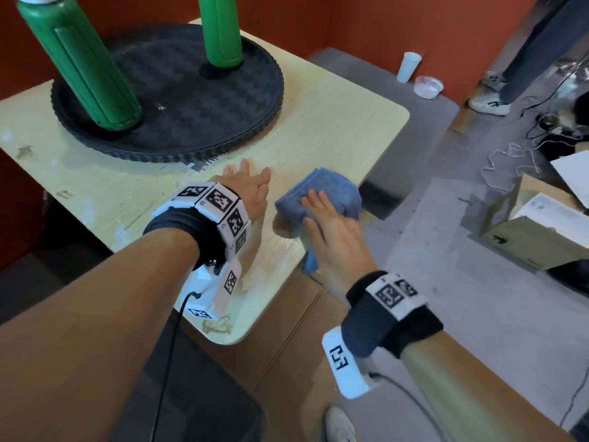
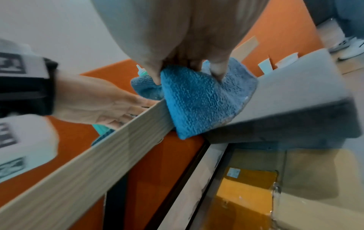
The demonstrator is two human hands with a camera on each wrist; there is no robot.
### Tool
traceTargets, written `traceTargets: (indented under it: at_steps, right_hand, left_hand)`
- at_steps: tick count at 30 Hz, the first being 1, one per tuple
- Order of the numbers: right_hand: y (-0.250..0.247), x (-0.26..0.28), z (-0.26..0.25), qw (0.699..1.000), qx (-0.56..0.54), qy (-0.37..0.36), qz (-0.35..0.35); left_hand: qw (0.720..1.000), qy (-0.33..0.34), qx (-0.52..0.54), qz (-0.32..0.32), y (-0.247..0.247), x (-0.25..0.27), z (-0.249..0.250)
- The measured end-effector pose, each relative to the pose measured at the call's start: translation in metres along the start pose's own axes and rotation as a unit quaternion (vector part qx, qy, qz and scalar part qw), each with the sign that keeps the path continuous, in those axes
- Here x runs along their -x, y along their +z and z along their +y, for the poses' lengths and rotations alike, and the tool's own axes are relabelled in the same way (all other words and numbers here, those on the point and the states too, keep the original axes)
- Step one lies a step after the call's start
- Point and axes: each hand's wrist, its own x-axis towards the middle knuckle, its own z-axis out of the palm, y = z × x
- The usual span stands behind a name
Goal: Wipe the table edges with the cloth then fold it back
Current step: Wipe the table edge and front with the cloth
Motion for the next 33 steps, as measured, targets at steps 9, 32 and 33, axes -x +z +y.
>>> traceTargets:
  at_steps: [9, 32, 33]
  right_hand:
    - [0.006, 0.008, -0.001, 1.000, 0.008, -0.013, -0.014]
    - [0.009, 0.002, -0.007, 0.999, 0.033, 0.025, 0.012]
    - [0.013, 0.009, -0.008, 0.999, 0.032, 0.017, 0.000]
  left_hand:
    - [1.000, 0.004, -0.005, -0.008, 0.000, 0.002, 0.000]
    - [1.000, 0.011, -0.024, -0.014, -0.005, 0.015, 0.002]
    - [1.000, 0.010, -0.019, -0.015, -0.004, 0.014, 0.001]
